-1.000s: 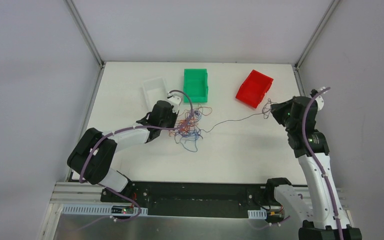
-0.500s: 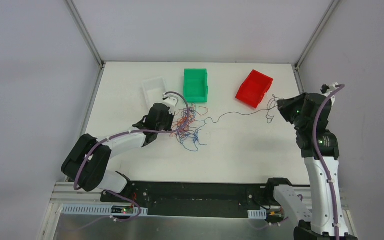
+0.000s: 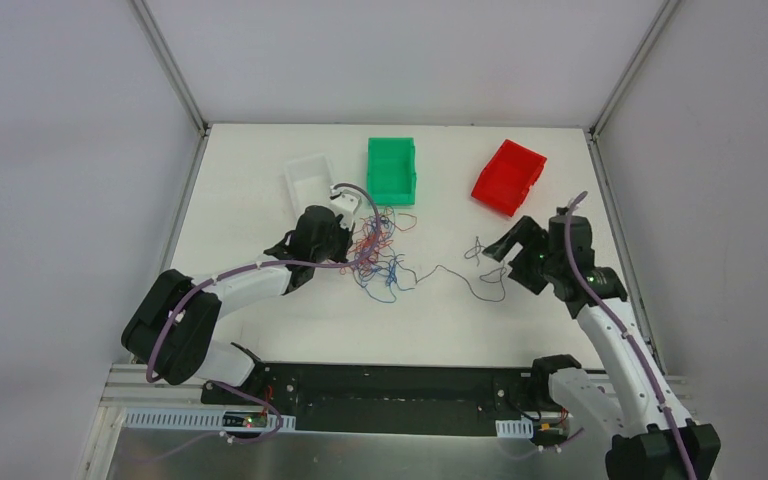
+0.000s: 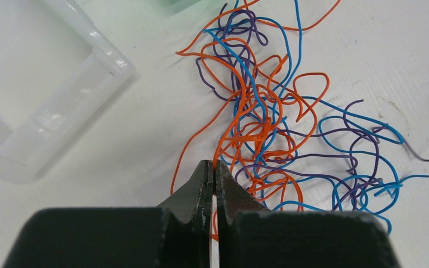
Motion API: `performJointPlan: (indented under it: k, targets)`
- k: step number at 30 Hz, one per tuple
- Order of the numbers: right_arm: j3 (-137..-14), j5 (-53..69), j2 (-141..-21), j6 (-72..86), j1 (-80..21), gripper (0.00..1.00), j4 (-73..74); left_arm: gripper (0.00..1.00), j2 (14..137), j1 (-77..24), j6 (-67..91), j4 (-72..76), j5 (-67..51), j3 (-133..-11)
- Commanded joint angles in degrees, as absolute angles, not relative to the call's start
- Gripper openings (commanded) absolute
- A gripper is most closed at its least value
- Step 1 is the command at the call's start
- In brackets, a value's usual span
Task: Untangle the cables
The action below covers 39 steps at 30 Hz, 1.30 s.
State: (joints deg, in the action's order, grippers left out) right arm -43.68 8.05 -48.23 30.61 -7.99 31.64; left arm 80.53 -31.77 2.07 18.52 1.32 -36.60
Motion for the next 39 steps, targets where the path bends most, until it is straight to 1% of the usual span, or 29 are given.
performJointPlan:
  k: [1,2,3,5,8,10,12,14,18,22,24,26,27,29,33,39]
  targets:
    - [-41.27,7.75,-49.41,31.09,-14.54,0.89,27.02,0.00,79.39,-31.11,0.95,20.85,-2.43,-36.93]
    - [-41.71,6.74,-50.84,30.71,-16.70,0.90,26.91,0.00,79.28,-31.11,0.80,20.85,-2.27,-36.88]
    - [-42.59,5.46,-53.33,29.82,-18.59,0.96,27.31,0.00,79.20,-31.11,0.65,20.86,-2.14,-36.91]
    - [-44.96,1.13,-57.86,27.46,-21.98,0.99,29.57,0.00,79.07,-31.11,0.53,20.83,-2.31,-36.77]
    - [-48.04,-9.96,-63.65,25.45,-25.07,1.00,32.86,0.00,79.02,-31.11,0.53,20.83,-2.51,-36.79]
    - [-49.15,-15.59,-66.61,25.32,-25.17,1.00,33.62,0.00,79.01,-31.11,0.53,20.86,-2.47,-36.69]
    - [-50.34,-24.76,-69.06,25.10,-25.05,1.00,33.98,0.00,79.05,-31.11,0.53,20.91,-2.35,-36.66]
    - [-51.93,-27.42,-71.56,24.57,-23.14,1.00,33.54,0.00,79.13,-31.06,0.53,20.84,-2.40,-36.75]
    - [-53.63,-15.37,-77.88,23.97,-13.81,1.00,26.50,0.00,79.46,-31.11,0.53,21.04,-3.02,-36.91]
    - [-58.62,-6.31,-87.34,21.80,-10.93,1.00,23.30,0.00,79.90,-31.11,0.53,21.26,-2.73,-36.93]
    - [-59.79,-2.84,-90.57,20.56,-10.92,1.00,20.87,0.00,79.73,-31.11,0.53,21.26,-2.81,-36.93]
    - [-59.89,3.22,-92.63,19.01,-10.94,1.00,17.59,0.00,79.59,-31.11,0.53,21.19,-2.93,-36.81]
    - [-60.05,7.20,-93.58,18.35,-11.09,1.00,16.84,0.00,79.59,-31.11,0.53,21.20,-2.90,-36.82]
    - [-60.66,10.82,-95.26,17.50,-11.74,0.99,16.99,0.00,79.61,-31.11,0.53,21.27,-2.86,-36.86]
    - [-60.36,12.56,-96.20,15.20,-15.10,0.99,18.82,0.00,79.87,-31.11,0.53,21.19,-2.74,-36.92]
    - [-55.07,15.93,-91.88,13.52,-19.77,0.98,18.01,0.00,80.16,-31.11,0.53,21.24,-2.90,-37.09]
